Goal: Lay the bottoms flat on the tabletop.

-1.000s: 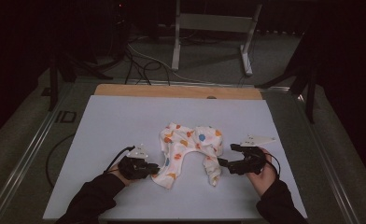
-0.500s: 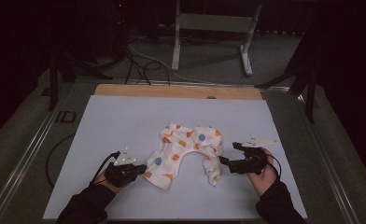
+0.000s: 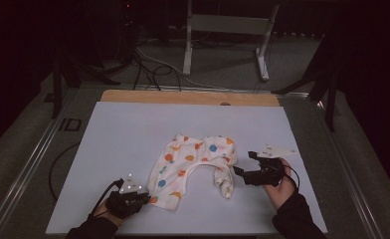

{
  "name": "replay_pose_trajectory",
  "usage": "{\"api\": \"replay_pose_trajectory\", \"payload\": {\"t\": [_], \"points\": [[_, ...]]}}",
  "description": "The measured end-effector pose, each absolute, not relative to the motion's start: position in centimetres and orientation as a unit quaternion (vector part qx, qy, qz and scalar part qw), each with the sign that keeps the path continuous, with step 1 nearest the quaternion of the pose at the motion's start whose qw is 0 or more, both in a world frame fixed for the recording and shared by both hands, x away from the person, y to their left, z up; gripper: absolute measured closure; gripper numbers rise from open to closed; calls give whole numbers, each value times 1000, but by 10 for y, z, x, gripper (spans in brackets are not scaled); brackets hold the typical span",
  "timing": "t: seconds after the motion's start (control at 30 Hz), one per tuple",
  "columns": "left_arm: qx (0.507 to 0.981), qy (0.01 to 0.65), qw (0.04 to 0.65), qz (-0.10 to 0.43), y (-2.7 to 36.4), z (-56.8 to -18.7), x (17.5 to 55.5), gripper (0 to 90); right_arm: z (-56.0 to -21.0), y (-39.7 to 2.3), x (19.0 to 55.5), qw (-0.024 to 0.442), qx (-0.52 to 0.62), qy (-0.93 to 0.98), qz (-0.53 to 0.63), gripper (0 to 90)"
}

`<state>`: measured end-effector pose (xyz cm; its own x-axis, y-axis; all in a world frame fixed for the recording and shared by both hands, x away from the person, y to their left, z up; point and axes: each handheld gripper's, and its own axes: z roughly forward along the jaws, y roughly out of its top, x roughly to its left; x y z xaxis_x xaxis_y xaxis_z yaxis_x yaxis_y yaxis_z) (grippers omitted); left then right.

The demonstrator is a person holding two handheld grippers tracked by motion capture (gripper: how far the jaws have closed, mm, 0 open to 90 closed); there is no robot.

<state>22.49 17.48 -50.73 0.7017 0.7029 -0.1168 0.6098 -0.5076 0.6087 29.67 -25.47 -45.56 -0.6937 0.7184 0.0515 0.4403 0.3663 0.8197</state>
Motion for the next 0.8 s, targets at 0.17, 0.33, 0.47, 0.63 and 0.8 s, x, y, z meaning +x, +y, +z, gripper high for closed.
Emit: {"api": "replay_pose_trajectory", "payload": {"t": [0.17, 0.33, 0.47, 0.63, 0.8], "points": [[860, 370, 339, 98, 180, -503, 221, 365, -456, -253, 297, 160, 354, 814, 432, 180], [857, 326, 385, 102, 174, -491, 215, 266, -455, -253, 297, 158, 355, 814, 433, 180], [869, 267, 403, 106, 157, -480, 209, 306, -455, -252, 297, 160, 355, 813, 432, 181], [890, 203, 398, 91, 130, -479, 204, 424, -455, -251, 296, 159, 353, 814, 433, 181], [911, 169, 368, 75, 107, -489, 208, 508, -456, -249, 296, 156, 350, 816, 432, 181]]}}
